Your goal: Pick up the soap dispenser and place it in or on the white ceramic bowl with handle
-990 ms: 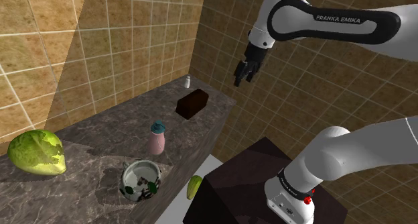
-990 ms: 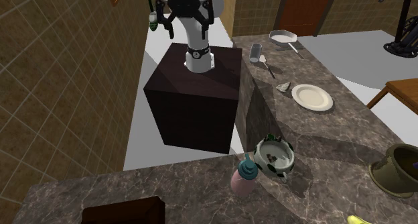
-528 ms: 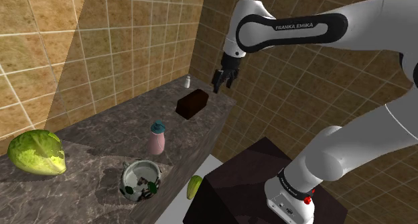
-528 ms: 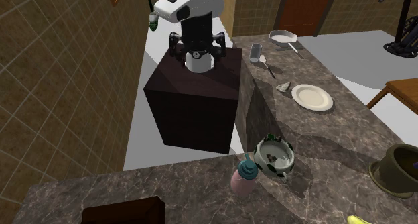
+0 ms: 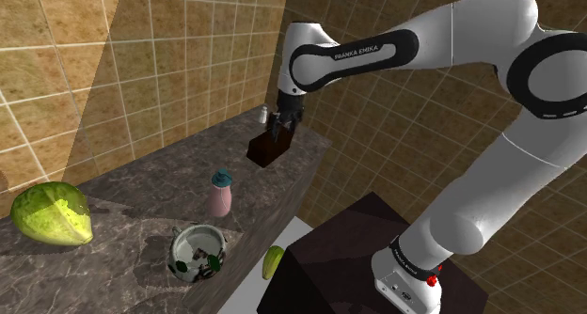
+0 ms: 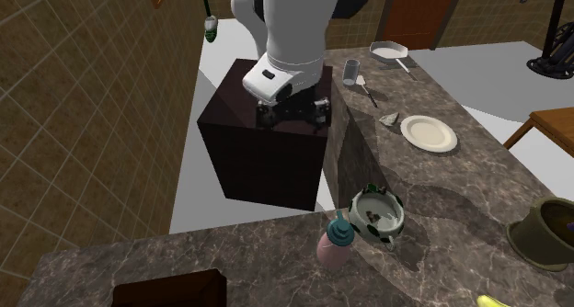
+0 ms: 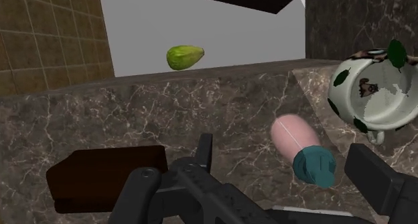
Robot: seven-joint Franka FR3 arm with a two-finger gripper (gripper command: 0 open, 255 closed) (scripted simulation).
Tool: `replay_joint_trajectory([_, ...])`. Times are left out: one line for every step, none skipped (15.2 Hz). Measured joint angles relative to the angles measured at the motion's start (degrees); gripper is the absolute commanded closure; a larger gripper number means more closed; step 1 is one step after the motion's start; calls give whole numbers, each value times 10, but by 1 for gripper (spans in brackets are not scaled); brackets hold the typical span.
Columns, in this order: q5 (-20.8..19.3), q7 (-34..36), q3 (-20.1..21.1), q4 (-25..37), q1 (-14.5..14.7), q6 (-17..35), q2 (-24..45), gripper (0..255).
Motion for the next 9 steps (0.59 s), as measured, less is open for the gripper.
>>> replay_joint_trajectory([-5,7,3,17,4,2,23,0])
replay_joint_trajectory([-11,13,6,35,7,7,49,0])
replay_joint_trajectory([-15,19,8,48,11,11,71,0])
replay_joint_trajectory([-21,23,9,62,14,16,93,0])
replay_joint_trajectory([-27,29,10,80,19,21,120,0])
replay_joint_trajectory([-33,32,10,100,22,22,145,0])
replay_joint_trajectory([-38,36,11,119,26,22,168,0])
replay_joint_trajectory([-42,42,12,135,32,22,187,0])
replay_joint_trajectory([-47,45,12,151,37,24,209,0])
